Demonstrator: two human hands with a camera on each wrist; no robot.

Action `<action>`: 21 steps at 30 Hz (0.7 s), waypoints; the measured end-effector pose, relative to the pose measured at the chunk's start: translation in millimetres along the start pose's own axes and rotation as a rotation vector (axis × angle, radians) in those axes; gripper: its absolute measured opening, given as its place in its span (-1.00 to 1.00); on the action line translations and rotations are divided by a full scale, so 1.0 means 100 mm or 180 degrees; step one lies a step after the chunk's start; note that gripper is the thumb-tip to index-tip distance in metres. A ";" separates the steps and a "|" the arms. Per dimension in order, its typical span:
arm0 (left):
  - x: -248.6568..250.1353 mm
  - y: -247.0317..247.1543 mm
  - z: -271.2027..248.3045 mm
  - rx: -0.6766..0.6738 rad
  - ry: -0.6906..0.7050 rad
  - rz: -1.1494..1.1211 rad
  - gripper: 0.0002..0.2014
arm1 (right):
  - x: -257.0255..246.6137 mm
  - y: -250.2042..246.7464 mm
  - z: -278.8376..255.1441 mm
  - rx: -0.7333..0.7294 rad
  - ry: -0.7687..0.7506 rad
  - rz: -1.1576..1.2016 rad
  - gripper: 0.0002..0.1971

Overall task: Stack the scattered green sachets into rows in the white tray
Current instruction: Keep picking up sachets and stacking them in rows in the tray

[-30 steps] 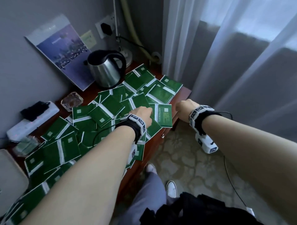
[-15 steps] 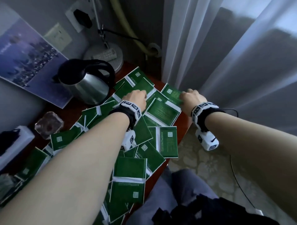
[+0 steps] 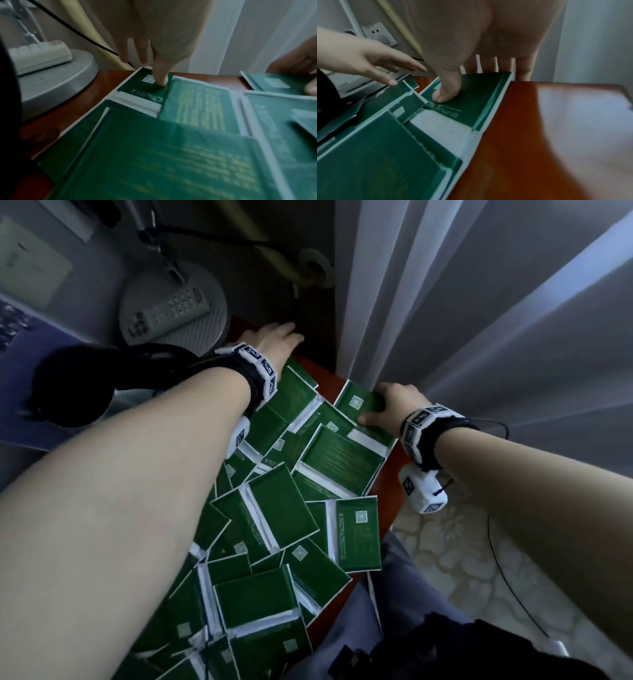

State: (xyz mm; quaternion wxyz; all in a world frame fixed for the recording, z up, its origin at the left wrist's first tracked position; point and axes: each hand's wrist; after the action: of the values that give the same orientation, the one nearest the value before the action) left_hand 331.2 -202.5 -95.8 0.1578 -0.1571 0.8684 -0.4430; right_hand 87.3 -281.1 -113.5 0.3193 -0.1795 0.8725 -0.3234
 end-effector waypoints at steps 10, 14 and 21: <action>-0.17 -0.17 0.42 -0.0544 0.0043 0.0285 -0.35 | 0.08 -0.11 0.12 -0.0168 -0.0183 0.0153 -0.28; -0.19 -0.19 0.41 -0.0270 -0.0101 -0.0123 -0.47 | 0.08 -0.10 0.14 -0.0202 -0.0166 0.0106 -0.32; -0.12 -0.30 0.43 0.0223 -0.0564 -0.0256 -0.61 | 0.09 -0.20 0.19 0.0061 -0.0142 0.0012 -0.36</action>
State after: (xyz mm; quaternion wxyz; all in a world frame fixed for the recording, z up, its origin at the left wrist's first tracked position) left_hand 363.8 -245.3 -93.8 0.2214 -0.2248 0.8280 -0.4635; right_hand 96.0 -309.3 -115.0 0.3410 -0.1819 0.8623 -0.3271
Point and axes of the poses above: each hand's wrist, its own z-axis towards the middle knuckle, its own y-axis out of the palm, x = y × z, and after that the axes turned 12 degrees about -y, right-handed
